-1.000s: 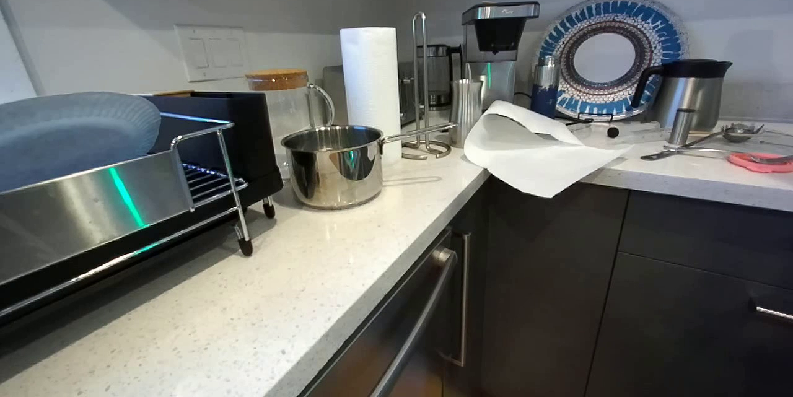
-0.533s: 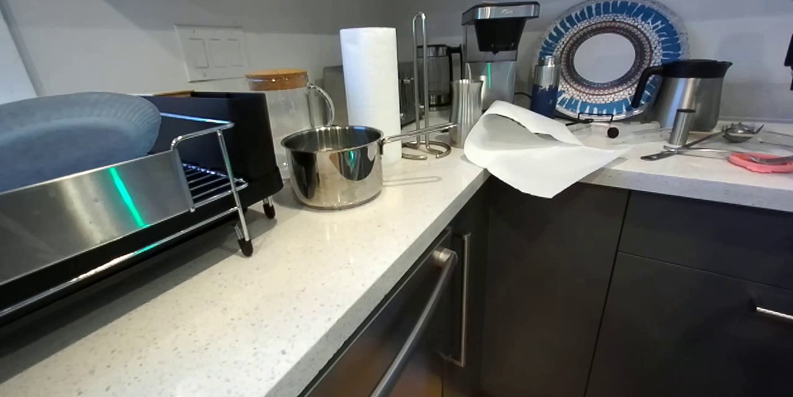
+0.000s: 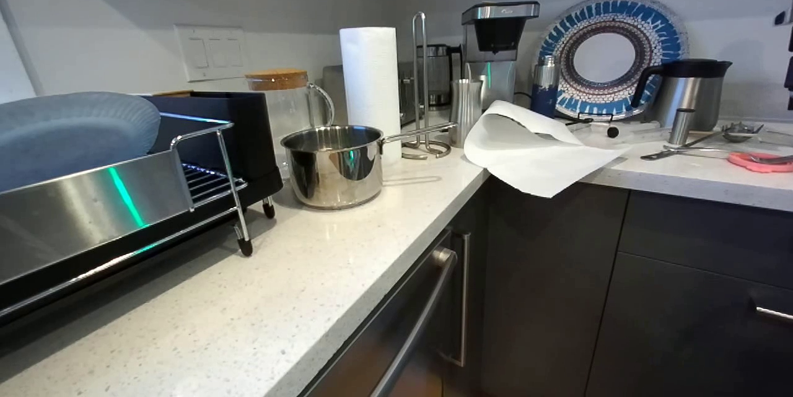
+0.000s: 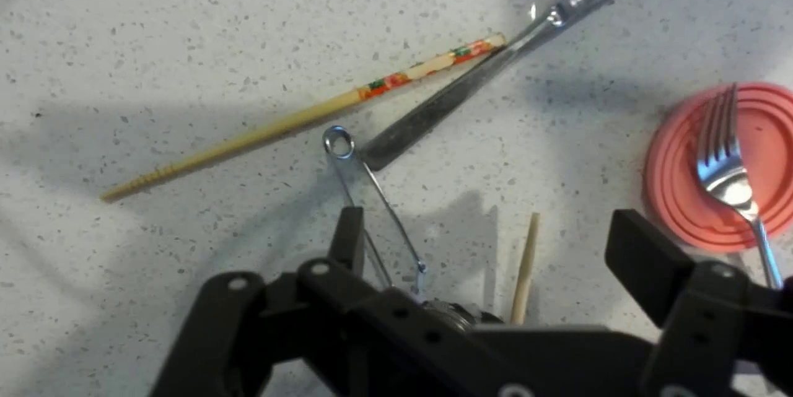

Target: Place the strainer on the spoon on the right

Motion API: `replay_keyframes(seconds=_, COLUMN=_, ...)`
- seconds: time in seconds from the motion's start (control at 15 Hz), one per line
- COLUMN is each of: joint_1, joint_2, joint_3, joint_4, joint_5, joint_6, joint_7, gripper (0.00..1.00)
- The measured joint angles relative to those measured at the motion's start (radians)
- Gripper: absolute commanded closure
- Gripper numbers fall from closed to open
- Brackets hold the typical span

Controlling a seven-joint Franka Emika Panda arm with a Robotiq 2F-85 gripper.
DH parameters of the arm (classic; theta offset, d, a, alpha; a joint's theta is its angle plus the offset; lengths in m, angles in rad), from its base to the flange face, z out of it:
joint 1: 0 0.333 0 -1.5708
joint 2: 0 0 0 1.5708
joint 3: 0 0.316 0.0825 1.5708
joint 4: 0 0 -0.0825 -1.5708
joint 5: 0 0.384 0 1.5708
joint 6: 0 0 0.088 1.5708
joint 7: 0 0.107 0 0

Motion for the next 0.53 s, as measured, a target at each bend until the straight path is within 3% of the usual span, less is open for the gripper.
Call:
replay_keyframes(seconds=0.13, joint_1=-0.027, joint_2=0.027, joint_3=0.007, joint_4=0.029, joint_5=0.001, joint_6=-0.001, joint_7=-0.058, gripper=0.00)
replay_keyframes(seconds=0.53, joint_1=-0.017, joint_2=0.024, joint_3=0.007, joint_4=0.029, joint_5=0.001, joint_6=-0.001, joint_7=-0.052, gripper=0.00)
